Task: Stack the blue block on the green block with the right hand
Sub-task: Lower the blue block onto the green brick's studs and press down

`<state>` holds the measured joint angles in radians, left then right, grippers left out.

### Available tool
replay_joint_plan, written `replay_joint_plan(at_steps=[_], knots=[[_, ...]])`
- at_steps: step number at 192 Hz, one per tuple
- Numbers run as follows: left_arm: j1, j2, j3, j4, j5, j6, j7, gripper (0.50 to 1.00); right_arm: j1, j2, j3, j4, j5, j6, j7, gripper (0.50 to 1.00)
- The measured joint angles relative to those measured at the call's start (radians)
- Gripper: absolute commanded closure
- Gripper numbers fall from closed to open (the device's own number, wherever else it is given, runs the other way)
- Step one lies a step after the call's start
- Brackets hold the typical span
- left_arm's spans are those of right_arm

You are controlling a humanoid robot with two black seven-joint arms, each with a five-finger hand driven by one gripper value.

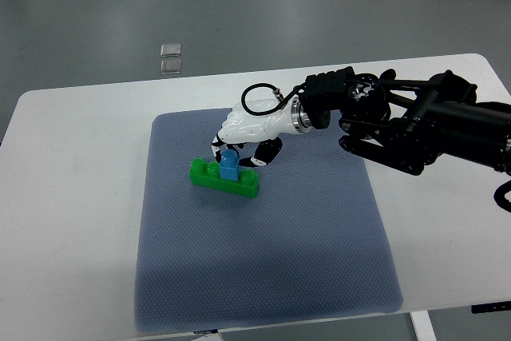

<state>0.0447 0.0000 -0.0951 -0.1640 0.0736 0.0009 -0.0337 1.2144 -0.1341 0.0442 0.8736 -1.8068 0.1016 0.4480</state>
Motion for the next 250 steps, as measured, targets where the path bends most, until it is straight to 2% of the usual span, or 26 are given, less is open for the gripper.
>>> replay_joint_plan(at_steps=[210,223,250], knots=[[0.0,0.0,0.0,0.0,0.0,0.0,0.0,0.5,-0.041,0.043,0.002,-0.055,-0.005,-0.031,-0.002,1.0],[0.001,0.0,0.0,0.0,0.0,0.0,0.0,0.5,-0.039,0.043,0.002,-0.055,-0.005,-0.032,-0.002,0.961],[0.0,0.0,0.0,0.0,0.0,0.0,0.0,0.5,-0.029,0.036,0.007,-0.055,0.001,-0.034,0.003,0.918]])
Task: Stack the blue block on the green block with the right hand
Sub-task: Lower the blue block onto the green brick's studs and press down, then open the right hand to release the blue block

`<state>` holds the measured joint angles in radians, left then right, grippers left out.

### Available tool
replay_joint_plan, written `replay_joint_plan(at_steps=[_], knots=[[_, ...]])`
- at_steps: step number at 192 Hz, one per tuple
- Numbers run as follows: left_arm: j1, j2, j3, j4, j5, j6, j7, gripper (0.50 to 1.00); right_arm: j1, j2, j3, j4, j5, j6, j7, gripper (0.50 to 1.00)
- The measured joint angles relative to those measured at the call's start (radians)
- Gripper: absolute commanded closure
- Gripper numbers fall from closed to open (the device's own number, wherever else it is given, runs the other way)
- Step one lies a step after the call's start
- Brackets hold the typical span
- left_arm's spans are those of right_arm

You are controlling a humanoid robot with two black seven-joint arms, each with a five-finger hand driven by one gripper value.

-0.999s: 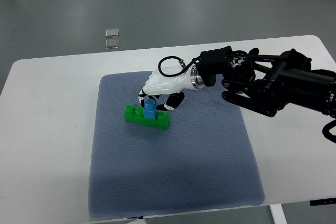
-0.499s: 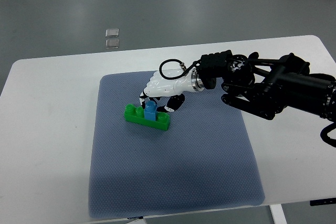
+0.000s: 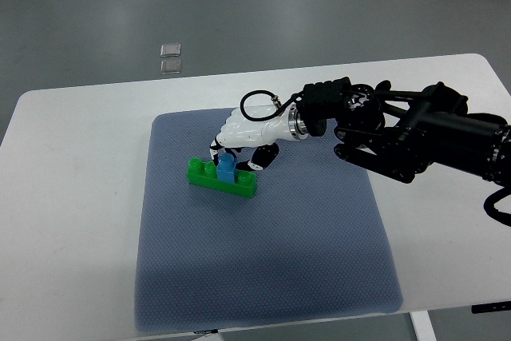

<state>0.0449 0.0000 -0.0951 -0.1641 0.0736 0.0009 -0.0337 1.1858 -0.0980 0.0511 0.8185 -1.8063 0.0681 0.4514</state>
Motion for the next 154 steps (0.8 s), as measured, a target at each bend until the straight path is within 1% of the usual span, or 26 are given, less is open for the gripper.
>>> replay_joint_plan(at_steps=[14,15,18,23,32,33,34,35,36,37,38,39,40,41,42,43,44,45,47,62,72,132,136,143,154], knots=[[0.0,0.0,0.0,0.0,0.0,0.0,0.0,0.5,0.01,-0.007,0.001,0.001,0.005,0.0,0.003,0.904],[0.0,0.0,0.0,0.0,0.0,0.0,0.0,0.5,0.01,-0.007,0.001,0.001,0.005,0.0,0.003,0.893],[0.0,0.0,0.0,0.0,0.0,0.0,0.0,0.5,0.014,-0.009,0.001,0.002,0.006,0.0,0.004,0.887],[0.0,0.0,0.0,0.0,0.0,0.0,0.0,0.5,0.017,-0.011,0.001,0.003,0.008,0.0,0.005,0.863],[0.0,0.0,0.0,0.0,0.0,0.0,0.0,0.5,0.024,-0.013,0.002,0.006,0.012,0.0,0.006,0.84],[0.0,0.0,0.0,0.0,0.0,0.0,0.0,0.5,0.024,-0.013,0.002,0.006,0.012,0.0,0.006,0.826],[0.0,0.0,0.0,0.0,0.0,0.0,0.0,0.5,0.025,-0.013,0.002,0.006,0.012,0.0,0.006,0.826],[0.0,0.0,0.0,0.0,0.0,0.0,0.0,0.5,0.025,-0.013,0.002,0.007,0.012,0.0,0.007,0.81],[0.0,0.0,0.0,0.0,0.0,0.0,0.0,0.5,0.027,-0.014,0.002,0.007,0.013,0.0,0.007,0.81],[0.0,0.0,0.0,0.0,0.0,0.0,0.0,0.5,0.027,-0.014,0.002,0.008,0.013,0.0,0.007,0.791],[0.0,0.0,0.0,0.0,0.0,0.0,0.0,0.5,0.028,-0.014,0.002,0.008,0.014,0.0,0.007,0.791],[0.0,0.0,0.0,0.0,0.0,0.0,0.0,0.5,0.028,-0.014,0.002,0.008,0.014,0.0,0.007,0.771],[0.0,0.0,0.0,0.0,0.0,0.0,0.0,0.5,0.029,-0.014,0.002,0.009,0.014,0.0,0.008,0.771],[0.0,0.0,0.0,0.0,0.0,0.0,0.0,0.5,0.029,-0.015,0.002,0.009,0.014,0.0,0.008,0.752],[0.0,0.0,0.0,0.0,0.0,0.0,0.0,0.5,0.03,-0.015,0.002,0.01,0.015,0.0,0.008,0.752],[0.0,0.0,0.0,0.0,0.0,0.0,0.0,0.5,0.03,-0.015,0.002,0.01,0.015,0.0,0.009,0.734],[0.0,0.0,0.0,0.0,0.0,0.0,0.0,0.5,0.031,-0.015,0.002,0.01,0.015,0.0,0.009,0.734],[0.0,0.0,0.0,0.0,0.0,0.0,0.0,0.5,0.031,-0.015,0.002,0.011,0.016,0.0,0.01,0.72],[0.0,0.0,0.0,0.0,0.0,0.0,0.0,0.5,0.032,-0.015,0.003,0.012,0.016,0.0,0.011,0.709],[0.0,0.0,0.0,0.0,0.0,0.0,0.0,0.5,0.035,-0.016,0.003,0.015,0.018,0.001,0.023,0.691],[0.0,0.0,0.0,0.0,0.0,0.0,0.0,0.5,0.035,-0.015,0.003,0.016,0.019,0.001,0.029,0.652],[0.0,0.0,0.0,0.0,0.0,0.0,0.0,0.5,0.031,-0.017,0.003,0.016,0.02,0.0,0.033,0.638],[0.0,0.0,0.0,0.0,0.0,0.0,0.0,0.5,0.033,-0.019,0.004,0.015,0.02,0.0,0.034,0.632],[0.0,0.0,0.0,0.0,0.0,0.0,0.0,0.5,0.036,-0.026,0.009,0.015,0.021,0.0,0.034,0.605],[0.0,0.0,0.0,0.0,0.0,0.0,0.0,0.5,0.044,-0.041,0.025,0.015,0.022,0.002,0.034,0.601]])
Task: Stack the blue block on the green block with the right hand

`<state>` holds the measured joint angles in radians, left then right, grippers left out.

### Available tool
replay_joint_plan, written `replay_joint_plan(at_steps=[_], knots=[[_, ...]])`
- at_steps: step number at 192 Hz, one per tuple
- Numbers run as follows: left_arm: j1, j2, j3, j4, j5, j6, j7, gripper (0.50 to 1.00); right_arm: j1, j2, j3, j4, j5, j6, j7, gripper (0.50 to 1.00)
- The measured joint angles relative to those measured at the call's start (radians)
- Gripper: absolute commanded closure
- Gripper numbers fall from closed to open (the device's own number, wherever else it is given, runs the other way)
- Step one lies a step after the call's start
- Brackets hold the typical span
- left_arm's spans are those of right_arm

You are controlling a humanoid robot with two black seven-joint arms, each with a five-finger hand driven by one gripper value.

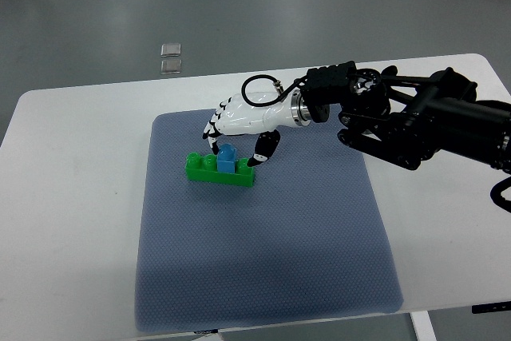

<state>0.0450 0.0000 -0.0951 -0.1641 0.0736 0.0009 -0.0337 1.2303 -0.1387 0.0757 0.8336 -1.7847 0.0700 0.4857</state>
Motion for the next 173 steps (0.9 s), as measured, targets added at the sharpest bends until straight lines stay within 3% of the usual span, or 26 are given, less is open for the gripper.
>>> replay_joint_plan(at_steps=[58,106,139,173], knots=[[0.0,0.0,0.0,0.0,0.0,0.0,0.0,0.5,0.019,-0.157,0.119,0.0,0.051,0.007,-0.001,0.599],[0.001,0.0,0.0,0.0,0.0,0.0,0.0,0.5,0.035,-0.362,0.172,-0.023,0.348,0.008,-0.004,0.599],[0.001,0.0,0.0,0.0,0.0,0.0,0.0,0.5,0.033,-0.461,0.179,-0.125,0.615,-0.003,-0.002,0.599],[0.001,0.0,0.0,0.0,0.0,0.0,0.0,0.5,-0.019,-0.485,0.178,-0.276,1.002,-0.003,-0.001,0.601]])
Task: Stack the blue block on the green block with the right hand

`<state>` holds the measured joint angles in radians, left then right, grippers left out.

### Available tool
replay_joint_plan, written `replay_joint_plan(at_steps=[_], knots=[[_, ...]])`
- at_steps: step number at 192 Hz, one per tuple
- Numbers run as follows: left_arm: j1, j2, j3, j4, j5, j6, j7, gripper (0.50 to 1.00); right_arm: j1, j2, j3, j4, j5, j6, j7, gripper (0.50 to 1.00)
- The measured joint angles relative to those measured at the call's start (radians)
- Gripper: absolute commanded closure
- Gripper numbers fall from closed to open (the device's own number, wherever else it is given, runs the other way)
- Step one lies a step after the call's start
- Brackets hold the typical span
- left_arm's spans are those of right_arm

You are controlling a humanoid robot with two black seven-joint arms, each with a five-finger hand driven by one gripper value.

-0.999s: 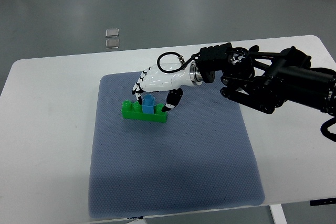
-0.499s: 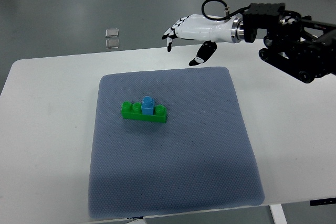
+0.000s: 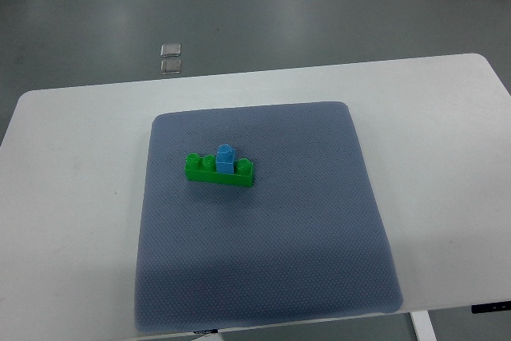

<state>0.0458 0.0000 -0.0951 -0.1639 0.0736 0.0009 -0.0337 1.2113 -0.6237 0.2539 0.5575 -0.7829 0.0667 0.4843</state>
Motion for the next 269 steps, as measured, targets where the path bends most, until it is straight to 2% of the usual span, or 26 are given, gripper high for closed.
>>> replay_joint_plan(at_steps=[25,45,105,133,156,161,205,269], knots=[[0.0,0.0,0.0,0.0,0.0,0.0,0.0,0.5,-0.051,-0.012,0.0,-0.086,0.276,-0.001,0.001,0.601],[0.0,0.0,0.0,0.0,0.0,0.0,0.0,0.5,-0.104,-0.014,0.0,-0.109,0.488,-0.002,0.002,0.603],[0.0,0.0,0.0,0.0,0.0,0.0,0.0,0.5,-0.213,0.038,0.0,-0.098,0.953,0.017,-0.019,0.599],[-0.001,0.0,0.0,0.0,0.0,0.0,0.0,0.5,-0.25,0.085,0.055,-0.083,1.1,0.063,-0.084,0.599],[-0.001,0.0,0.0,0.0,0.0,0.0,0.0,0.5,-0.286,0.14,0.138,-0.074,1.143,0.133,-0.134,0.599],[-0.001,0.0,0.0,0.0,0.0,0.0,0.0,0.5,-0.293,0.153,0.152,-0.068,1.144,0.15,-0.14,0.587],[-0.001,0.0,0.0,0.0,0.0,0.0,0.0,0.5,-0.328,0.225,0.19,-0.009,1.125,0.307,-0.15,0.585],[0.0,0.0,0.0,0.0,0.0,0.0,0.0,0.5,-0.336,0.331,0.231,0.0,1.067,0.253,-0.144,0.585]])
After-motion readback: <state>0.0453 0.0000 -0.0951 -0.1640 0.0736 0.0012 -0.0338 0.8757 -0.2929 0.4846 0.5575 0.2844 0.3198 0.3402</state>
